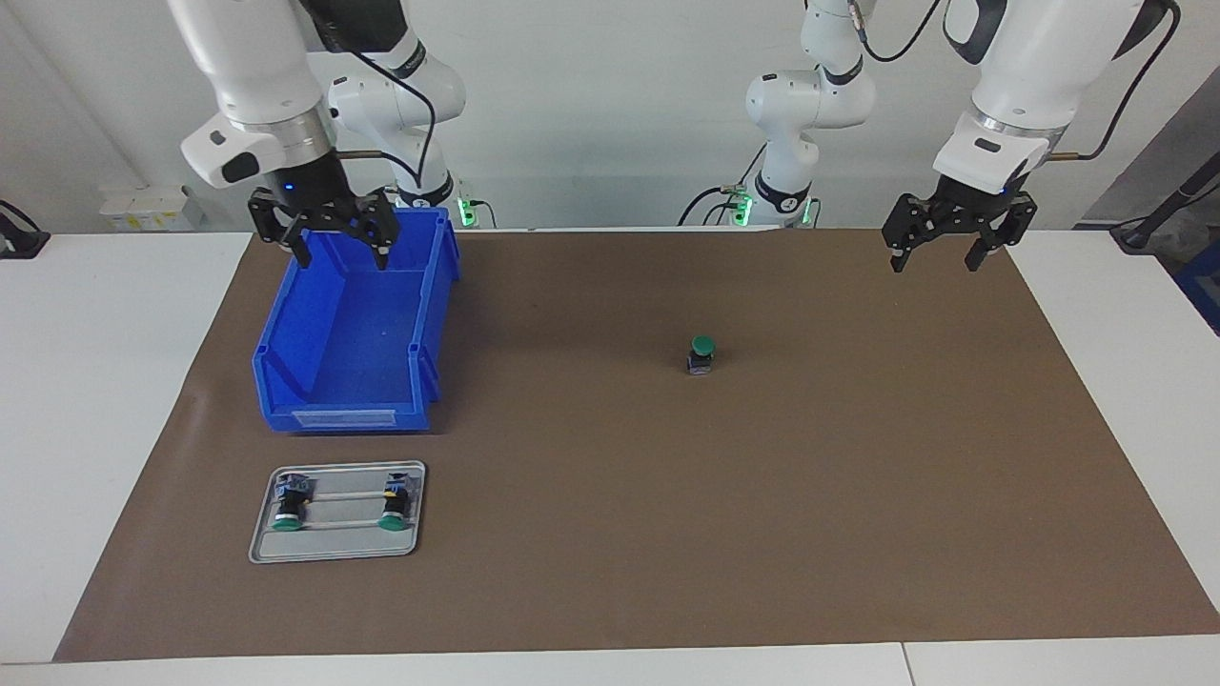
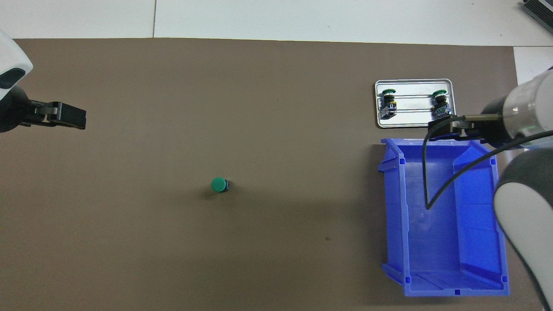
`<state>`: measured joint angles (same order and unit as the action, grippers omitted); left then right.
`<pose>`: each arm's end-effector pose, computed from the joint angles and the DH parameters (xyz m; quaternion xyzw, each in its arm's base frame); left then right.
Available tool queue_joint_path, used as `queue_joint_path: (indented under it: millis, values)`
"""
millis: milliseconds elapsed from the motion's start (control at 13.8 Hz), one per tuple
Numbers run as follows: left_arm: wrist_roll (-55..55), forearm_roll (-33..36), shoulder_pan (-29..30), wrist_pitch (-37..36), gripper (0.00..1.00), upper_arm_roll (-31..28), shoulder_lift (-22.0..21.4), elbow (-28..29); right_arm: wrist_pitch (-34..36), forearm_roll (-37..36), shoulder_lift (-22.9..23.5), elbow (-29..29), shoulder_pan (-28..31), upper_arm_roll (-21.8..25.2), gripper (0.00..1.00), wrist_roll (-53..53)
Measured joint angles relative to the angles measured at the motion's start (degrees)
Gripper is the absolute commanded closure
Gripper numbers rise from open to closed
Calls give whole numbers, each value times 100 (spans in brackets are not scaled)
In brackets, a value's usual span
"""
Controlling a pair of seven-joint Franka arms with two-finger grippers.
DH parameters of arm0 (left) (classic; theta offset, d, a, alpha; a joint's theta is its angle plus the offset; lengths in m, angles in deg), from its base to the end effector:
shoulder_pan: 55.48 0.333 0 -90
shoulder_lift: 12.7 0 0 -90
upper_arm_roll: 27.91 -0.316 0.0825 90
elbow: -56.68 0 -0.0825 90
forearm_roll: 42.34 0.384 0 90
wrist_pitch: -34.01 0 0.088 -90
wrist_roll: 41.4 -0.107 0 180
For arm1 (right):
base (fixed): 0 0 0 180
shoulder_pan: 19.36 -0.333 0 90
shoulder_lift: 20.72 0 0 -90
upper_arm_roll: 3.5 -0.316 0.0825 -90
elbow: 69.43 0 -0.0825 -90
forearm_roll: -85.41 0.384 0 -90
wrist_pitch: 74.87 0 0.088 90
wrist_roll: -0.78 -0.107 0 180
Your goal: Place and press button with both arms
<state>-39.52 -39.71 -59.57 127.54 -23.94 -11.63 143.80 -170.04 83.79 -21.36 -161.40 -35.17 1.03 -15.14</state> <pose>0.5623 -0.0745 0.6438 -0.9972 0.0541 -0.0484 0.0182 0.5495 0.1065 0.6226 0.9986 -0.0397 0.0358 0.0054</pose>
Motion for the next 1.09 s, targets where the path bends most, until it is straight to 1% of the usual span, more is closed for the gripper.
queue_joint_path:
  millis: [218,363,581,799,944,1089]
  values:
    - [4,-312,86,262,0,-35,-2,94,-305,146,79,-125,-610,-20,0,-805]
    - [4,-397,140,529,0,-45,-30,363,-680,187,277,-186,-1035,-27,0,-1395]
    - [4,-412,144,722,0,-30,-80,709,-1568,199,905,-187,-1810,-37,0,-2556]
    - [4,-412,145,652,0,-24,-142,720,-2442,198,1701,-44,-2499,-41,0,-3599]
    - [3,-412,145,331,0,-26,-177,615,-2822,197,2173,63,-2812,-40,0,-4046]
    - [-9,-409,145,-194,0,-32,-143,297,-2980,193,2543,218,-3074,-39,0,-4410]
